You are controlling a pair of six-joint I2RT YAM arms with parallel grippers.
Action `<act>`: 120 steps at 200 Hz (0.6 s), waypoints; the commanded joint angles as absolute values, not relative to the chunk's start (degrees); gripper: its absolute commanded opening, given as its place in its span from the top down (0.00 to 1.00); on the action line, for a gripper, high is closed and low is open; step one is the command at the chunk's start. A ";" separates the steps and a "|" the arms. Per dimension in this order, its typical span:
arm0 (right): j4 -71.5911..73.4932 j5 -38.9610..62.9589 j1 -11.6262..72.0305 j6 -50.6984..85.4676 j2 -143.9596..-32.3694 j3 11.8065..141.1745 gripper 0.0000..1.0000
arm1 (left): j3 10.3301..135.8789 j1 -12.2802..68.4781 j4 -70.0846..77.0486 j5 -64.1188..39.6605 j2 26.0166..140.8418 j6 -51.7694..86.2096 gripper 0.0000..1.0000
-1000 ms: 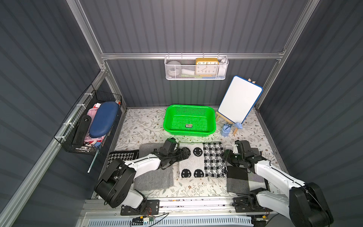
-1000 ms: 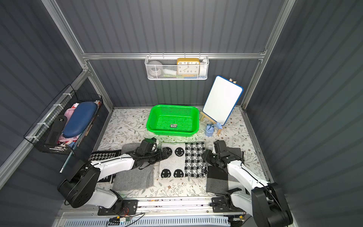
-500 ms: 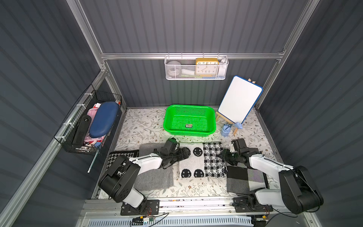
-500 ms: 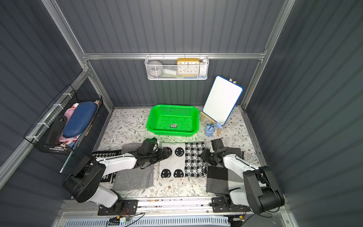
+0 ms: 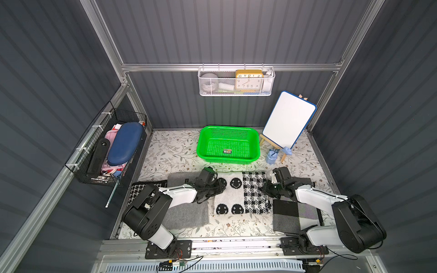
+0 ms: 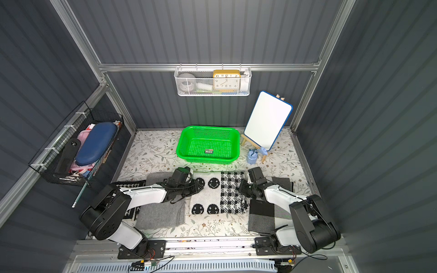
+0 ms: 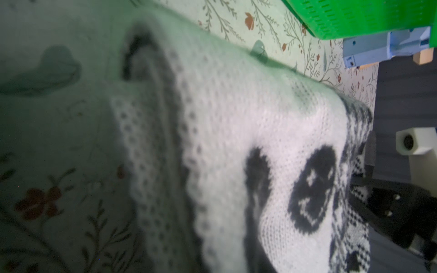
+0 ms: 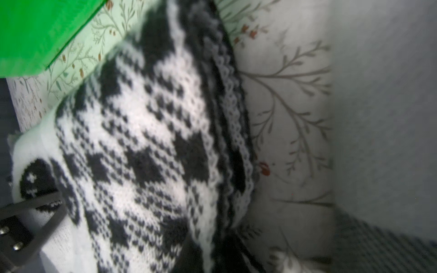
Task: Put the folded scarf in the basket
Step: Pick up the scarf at the center of the board.
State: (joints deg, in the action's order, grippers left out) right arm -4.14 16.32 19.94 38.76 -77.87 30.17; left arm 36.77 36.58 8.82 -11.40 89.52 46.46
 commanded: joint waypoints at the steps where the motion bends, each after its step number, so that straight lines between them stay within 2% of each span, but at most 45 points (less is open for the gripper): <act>1: -6.88 16.43 22.60 40.43 -74.47 29.35 1.00 | 35.93 37.34 7.30 -11.45 85.22 45.53 0.95; 10: -7.78 15.62 23.71 41.01 -72.27 28.98 1.00 | 35.69 37.42 6.91 -11.55 83.43 45.21 1.00; 76: -16.60 7.33 33.20 48.46 -47.34 26.78 1.00 | 36.41 38.56 2.17 -13.65 65.84 43.43 1.00; 98: -18.64 4.88 36.10 49.48 -41.96 28.84 1.00 | 39.71 38.65 -0.37 -14.67 62.98 42.71 1.00; 120: -21.58 3.01 37.56 48.09 -41.24 33.24 1.00 | 43.54 38.67 -1.93 -14.68 62.26 41.37 1.00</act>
State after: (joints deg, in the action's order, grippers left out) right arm -17.12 6.35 36.03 47.99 -41.98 28.51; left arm 38.33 38.61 -0.54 -13.50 63.68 44.07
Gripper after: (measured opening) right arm 0.087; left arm 0.101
